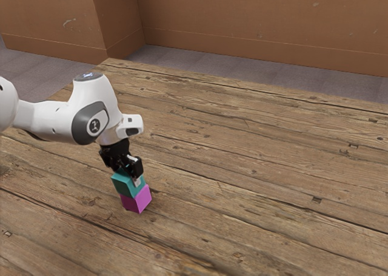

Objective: Pick up the blue block with one arm, and put the blue block on the pink block with one arm

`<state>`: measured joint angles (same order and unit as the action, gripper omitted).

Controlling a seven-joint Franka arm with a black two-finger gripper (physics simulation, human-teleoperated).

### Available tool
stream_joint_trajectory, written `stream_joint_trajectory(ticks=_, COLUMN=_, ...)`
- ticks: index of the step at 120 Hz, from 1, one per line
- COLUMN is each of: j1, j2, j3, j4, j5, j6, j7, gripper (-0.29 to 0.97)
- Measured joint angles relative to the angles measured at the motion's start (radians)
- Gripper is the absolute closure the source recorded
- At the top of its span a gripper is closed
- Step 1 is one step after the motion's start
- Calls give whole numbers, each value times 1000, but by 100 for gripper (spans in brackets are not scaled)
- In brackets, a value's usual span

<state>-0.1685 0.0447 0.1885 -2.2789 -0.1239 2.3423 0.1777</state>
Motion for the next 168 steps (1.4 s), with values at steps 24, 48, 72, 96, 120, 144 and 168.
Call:
stream_joint_trajectory(ticks=24, j1=-7, j2=0, j3=0, j4=-1, j5=-6, j6=-4, j7=-24, gripper=30)
stream_joint_trajectory(ticks=48, j1=-9, j2=8, j3=0, j4=3, j5=-7, j6=-3, j7=-41, gripper=30)
stream_joint_trajectory(ticks=72, j1=-6, j2=12, j3=0, j4=15, j5=-6, j6=-2, j7=-53, gripper=30)
stream_joint_trajectory(ticks=96, j1=-6, j2=12, j3=0, j4=20, j5=-7, j6=-2, j7=-61, gripper=30)
stream_joint_trajectory(ticks=120, j1=-6, j2=11, j3=0, j4=19, j5=-9, j6=-3, j7=-60, gripper=13)
stream_joint_trajectory(ticks=144, j1=-10, j2=-81, j3=0, j4=20, j5=2, j6=-12, j7=-59, gripper=6)
stream_joint_trajectory(ticks=168, j1=-2, j2=-218, j3=14, j4=82, j5=58, j6=-74, j7=-64, gripper=4)
